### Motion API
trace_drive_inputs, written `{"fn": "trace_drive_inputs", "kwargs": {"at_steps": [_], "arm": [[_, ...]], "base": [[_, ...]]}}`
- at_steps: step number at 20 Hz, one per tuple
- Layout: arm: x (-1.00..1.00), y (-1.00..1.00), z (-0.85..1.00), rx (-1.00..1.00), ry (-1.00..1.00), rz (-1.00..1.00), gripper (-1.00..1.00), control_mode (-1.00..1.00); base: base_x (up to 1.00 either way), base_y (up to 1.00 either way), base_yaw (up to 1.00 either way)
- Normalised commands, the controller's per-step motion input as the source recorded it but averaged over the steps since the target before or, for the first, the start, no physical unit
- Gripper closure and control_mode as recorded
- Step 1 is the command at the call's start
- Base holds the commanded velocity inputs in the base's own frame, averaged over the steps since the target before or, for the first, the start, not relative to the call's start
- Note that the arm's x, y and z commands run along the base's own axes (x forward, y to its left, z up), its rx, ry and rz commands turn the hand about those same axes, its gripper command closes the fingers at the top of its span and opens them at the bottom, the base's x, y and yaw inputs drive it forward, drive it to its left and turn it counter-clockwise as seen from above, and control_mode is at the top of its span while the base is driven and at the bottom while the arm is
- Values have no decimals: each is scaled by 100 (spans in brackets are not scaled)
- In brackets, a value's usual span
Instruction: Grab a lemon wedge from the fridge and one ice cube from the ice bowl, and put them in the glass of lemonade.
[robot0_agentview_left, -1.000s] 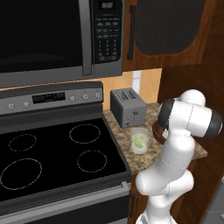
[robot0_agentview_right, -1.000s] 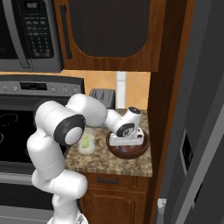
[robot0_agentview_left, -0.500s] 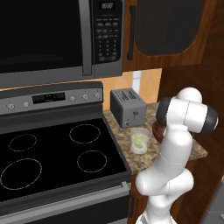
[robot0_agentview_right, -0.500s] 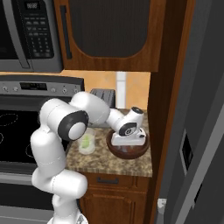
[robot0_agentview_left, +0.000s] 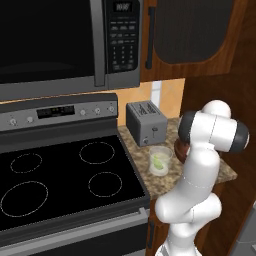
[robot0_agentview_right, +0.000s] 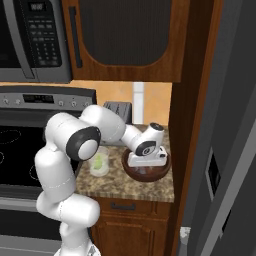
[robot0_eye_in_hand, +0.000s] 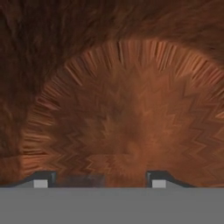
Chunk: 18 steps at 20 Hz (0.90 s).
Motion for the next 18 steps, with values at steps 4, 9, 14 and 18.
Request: {"fn": "trace_drive_inputs", "kwargs": {"at_steps": [4, 9, 14, 18], "arm": [[-4, 11, -35, 0, -1, 0, 100, -100], [-6, 7, -14, 0, 0, 0, 100, -100], [-17, 8, 25, 0, 0, 0, 100, -100], [-8, 4, 64, 0, 0, 0, 100, -100]], "base": [[0, 0, 0], [0, 0, 0], [0, 0, 0], [0, 0, 0]]}}
